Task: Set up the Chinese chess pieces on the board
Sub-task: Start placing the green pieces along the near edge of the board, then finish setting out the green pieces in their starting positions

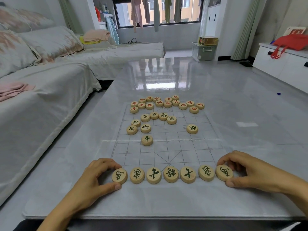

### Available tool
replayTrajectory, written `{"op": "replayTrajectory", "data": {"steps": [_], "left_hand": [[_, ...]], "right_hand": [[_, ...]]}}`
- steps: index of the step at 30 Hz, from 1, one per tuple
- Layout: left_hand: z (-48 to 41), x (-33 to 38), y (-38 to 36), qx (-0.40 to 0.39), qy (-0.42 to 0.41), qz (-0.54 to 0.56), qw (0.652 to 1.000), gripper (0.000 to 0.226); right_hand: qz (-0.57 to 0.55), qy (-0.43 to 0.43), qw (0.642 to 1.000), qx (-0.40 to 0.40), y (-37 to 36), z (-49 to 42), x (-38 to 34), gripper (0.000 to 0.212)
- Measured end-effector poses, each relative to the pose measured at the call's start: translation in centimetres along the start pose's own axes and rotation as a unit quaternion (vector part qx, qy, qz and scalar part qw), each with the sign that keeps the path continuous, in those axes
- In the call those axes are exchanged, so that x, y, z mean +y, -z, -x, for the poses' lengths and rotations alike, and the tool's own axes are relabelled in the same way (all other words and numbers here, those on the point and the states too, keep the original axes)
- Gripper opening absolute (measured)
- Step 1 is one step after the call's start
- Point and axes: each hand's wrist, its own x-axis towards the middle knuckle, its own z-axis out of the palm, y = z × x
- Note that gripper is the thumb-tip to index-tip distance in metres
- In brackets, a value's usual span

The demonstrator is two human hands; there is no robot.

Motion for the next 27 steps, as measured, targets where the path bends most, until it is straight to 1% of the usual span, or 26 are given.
{"op": "replayTrajectory", "data": {"steps": [3,5,6,8,9,11,13,14,15,17,18,19,21,22,23,26,27], "left_hand": [[0.1,0.3,0.1,0.006,0.008,0.011,1.000,0.078],[0.1,0.5,0.1,0.014,0.021,0.033,0.999,0.079],[0.1,0.5,0.1,0.018,0.028,0.048,0.998,0.078],[0.2,0.4,0.1,0.021,0.038,0.073,0.996,0.076],[0.2,0.2,0.1,0.022,0.042,0.084,0.995,0.075],[0.1,-0.1,0.2,0.023,0.050,0.109,0.993,0.075],[-0.1,0.0,0.3,0.029,0.060,0.149,0.987,0.076],[-0.2,0.1,0.4,0.037,0.066,0.172,0.982,0.073],[-0.3,0.2,0.3,0.048,0.074,0.188,0.978,0.061],[-0.5,0.5,0.1,0.072,0.084,0.197,0.974,0.026],[-0.6,0.5,0.1,0.082,0.085,0.193,0.974,0.020],[-0.7,0.4,0.0,0.089,0.086,0.189,0.974,0.026],[-0.7,0.1,0.0,0.103,0.087,0.186,0.973,0.051],[-0.7,-0.1,0.0,0.109,0.084,0.186,0.973,0.056],[-0.6,-0.2,0.0,0.111,0.081,0.187,0.973,0.052],[-0.7,-0.1,-0.1,0.114,0.076,0.197,0.971,0.016],[-0.8,-0.2,-0.1,0.116,0.076,0.197,0.971,0.016]], "right_hand": [[-0.038,-0.026,0.999,0.002,0.1,0.1,0.1,0.082],[-0.070,-0.036,0.997,0.022,0.3,0.1,0.1,0.079],[-0.080,-0.038,0.995,0.044,0.4,0.0,-0.1,0.071],[-0.106,-0.051,0.989,0.092,0.7,-0.2,-0.6,0.034],[-0.104,-0.057,0.986,0.116,0.8,-0.5,-0.6,0.020],[-0.073,-0.062,0.984,0.150,1.2,-1.5,-0.8,0.012],[-0.027,-0.051,0.985,0.164,1.5,-2.9,-1.3,0.011],[0.001,-0.041,0.986,0.160,1.6,-4.0,-1.6,0.012],[0.032,-0.033,0.988,0.150,1.6,-5.1,-1.9,0.015],[0.101,-0.013,0.987,0.125,1.6,-7.8,-2.9,0.026],[0.133,0.000,0.984,0.119,1.5,-9.3,-3.5,0.031],[0.160,0.011,0.980,0.115,1.4,-10.6,-4.1,0.035],[0.192,0.021,0.976,0.099,1.1,-13.1,-5.4,0.039],[0.203,0.020,0.975,0.088,0.9,-14.3,-5.9,0.041],[0.214,0.018,0.974,0.077,0.6,-15.3,-6.2,0.042],[0.260,0.011,0.964,0.048,0.1,-17.6,-6.3,0.044],[0.267,0.007,0.963,0.044,0.1,-18.2,-6.1,0.044]]}}
